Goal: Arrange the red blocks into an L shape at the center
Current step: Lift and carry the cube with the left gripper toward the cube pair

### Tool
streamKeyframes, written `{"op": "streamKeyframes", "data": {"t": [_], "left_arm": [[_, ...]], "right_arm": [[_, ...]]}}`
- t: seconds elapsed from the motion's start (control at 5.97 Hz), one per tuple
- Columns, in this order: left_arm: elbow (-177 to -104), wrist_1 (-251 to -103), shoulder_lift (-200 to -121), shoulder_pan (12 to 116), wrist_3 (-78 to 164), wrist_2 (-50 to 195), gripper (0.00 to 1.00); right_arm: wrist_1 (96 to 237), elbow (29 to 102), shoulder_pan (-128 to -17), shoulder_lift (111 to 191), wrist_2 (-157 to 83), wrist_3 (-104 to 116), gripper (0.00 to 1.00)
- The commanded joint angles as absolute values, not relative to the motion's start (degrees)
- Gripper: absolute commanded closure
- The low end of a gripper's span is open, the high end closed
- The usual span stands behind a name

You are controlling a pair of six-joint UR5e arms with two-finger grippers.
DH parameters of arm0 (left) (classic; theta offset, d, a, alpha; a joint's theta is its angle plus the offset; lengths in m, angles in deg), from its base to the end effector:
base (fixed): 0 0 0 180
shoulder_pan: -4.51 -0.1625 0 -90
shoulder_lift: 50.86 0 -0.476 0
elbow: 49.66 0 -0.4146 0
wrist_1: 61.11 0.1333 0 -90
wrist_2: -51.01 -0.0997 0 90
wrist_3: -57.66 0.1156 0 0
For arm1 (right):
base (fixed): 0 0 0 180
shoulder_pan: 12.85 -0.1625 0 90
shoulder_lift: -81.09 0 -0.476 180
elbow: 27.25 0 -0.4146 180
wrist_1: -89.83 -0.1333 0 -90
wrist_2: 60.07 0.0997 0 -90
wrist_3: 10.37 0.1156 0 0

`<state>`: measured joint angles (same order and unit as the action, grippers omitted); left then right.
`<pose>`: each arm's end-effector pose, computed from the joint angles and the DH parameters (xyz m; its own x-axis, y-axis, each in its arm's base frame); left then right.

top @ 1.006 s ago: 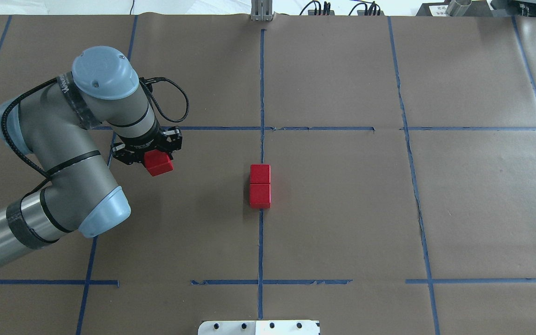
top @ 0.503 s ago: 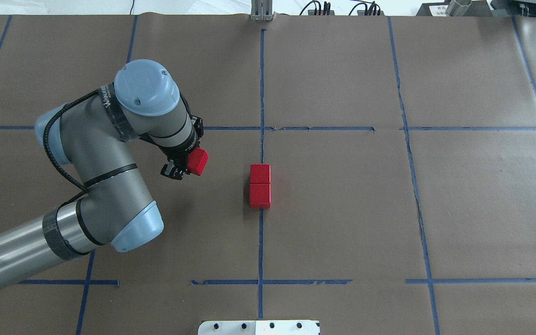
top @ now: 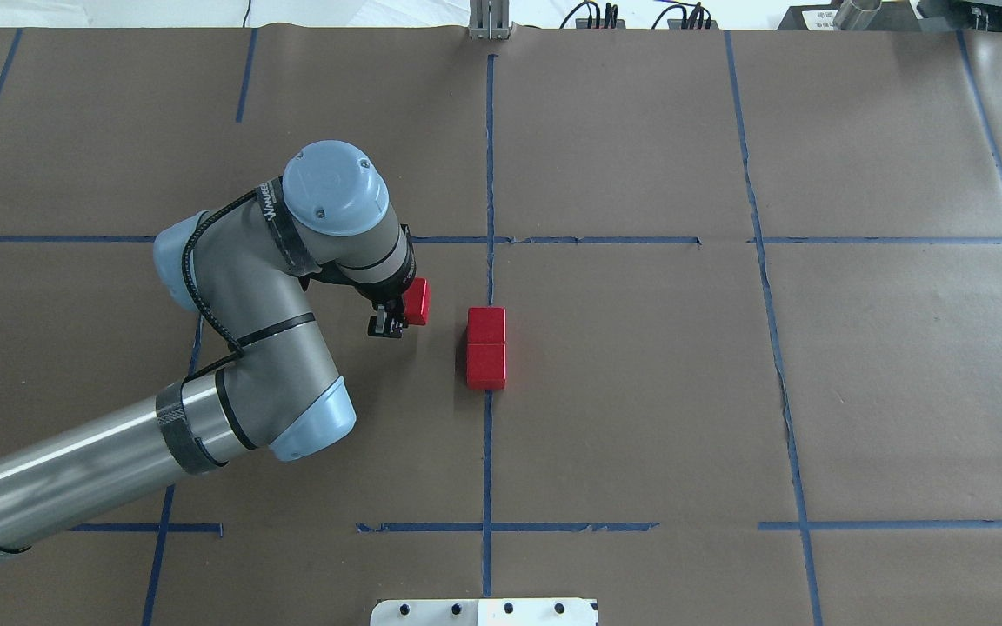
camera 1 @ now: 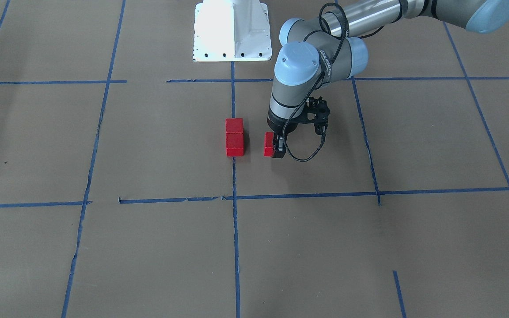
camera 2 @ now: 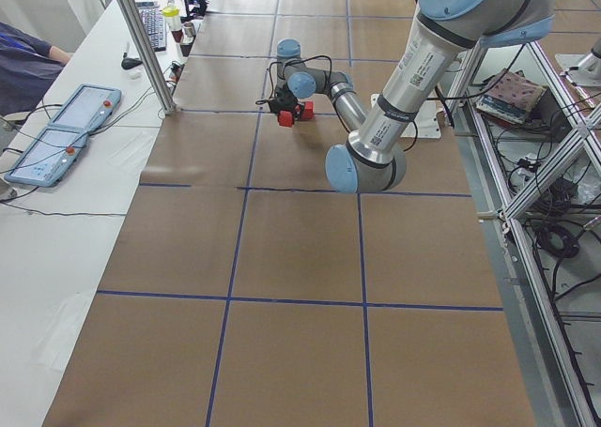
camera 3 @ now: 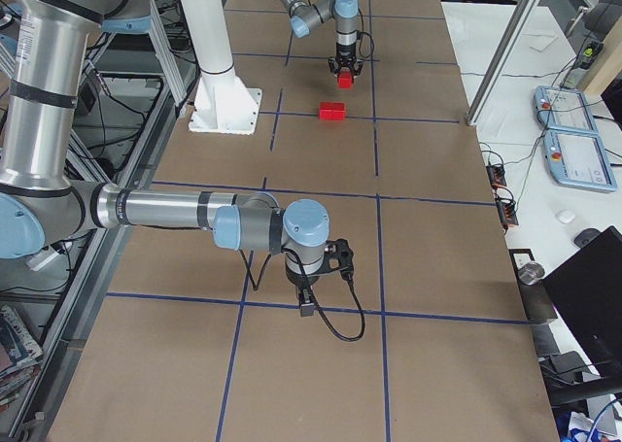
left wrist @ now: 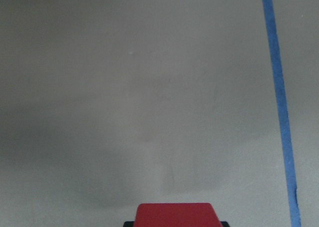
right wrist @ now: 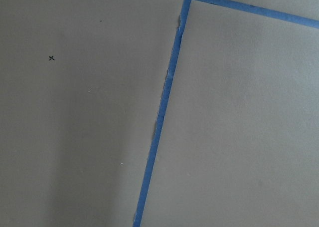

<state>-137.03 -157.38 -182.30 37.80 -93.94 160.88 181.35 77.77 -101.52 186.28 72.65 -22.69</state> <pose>0.6050 -0.5097 0.2657 0.0036 -0.9921 -0.1257 0.6690 0.0958 -0.7370 0.0459 -0.3882 0.7109 0.7131 -0.2103 0.6688 0.1795 0.9769 0.1159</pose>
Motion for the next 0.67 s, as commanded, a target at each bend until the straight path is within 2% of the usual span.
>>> {"op": "streamKeyframes", "data": {"t": [0.0,0.17,0.5], "left_arm": [[-133.19,-157.88,-185.49,36.95,-96.22,160.87,0.89],[-130.81,-157.97,-187.42,36.86,-98.67,160.87,0.89],[-130.79,-157.88,-187.36,35.89,-99.92,160.87,0.87]], "right_arm": [[181.33,77.78,-101.53,186.30,72.65,-22.68,0.00],[181.33,77.78,-101.54,186.30,72.65,-22.68,0.00],[181.33,77.70,-101.45,186.30,72.56,-22.68,0.00]]}}
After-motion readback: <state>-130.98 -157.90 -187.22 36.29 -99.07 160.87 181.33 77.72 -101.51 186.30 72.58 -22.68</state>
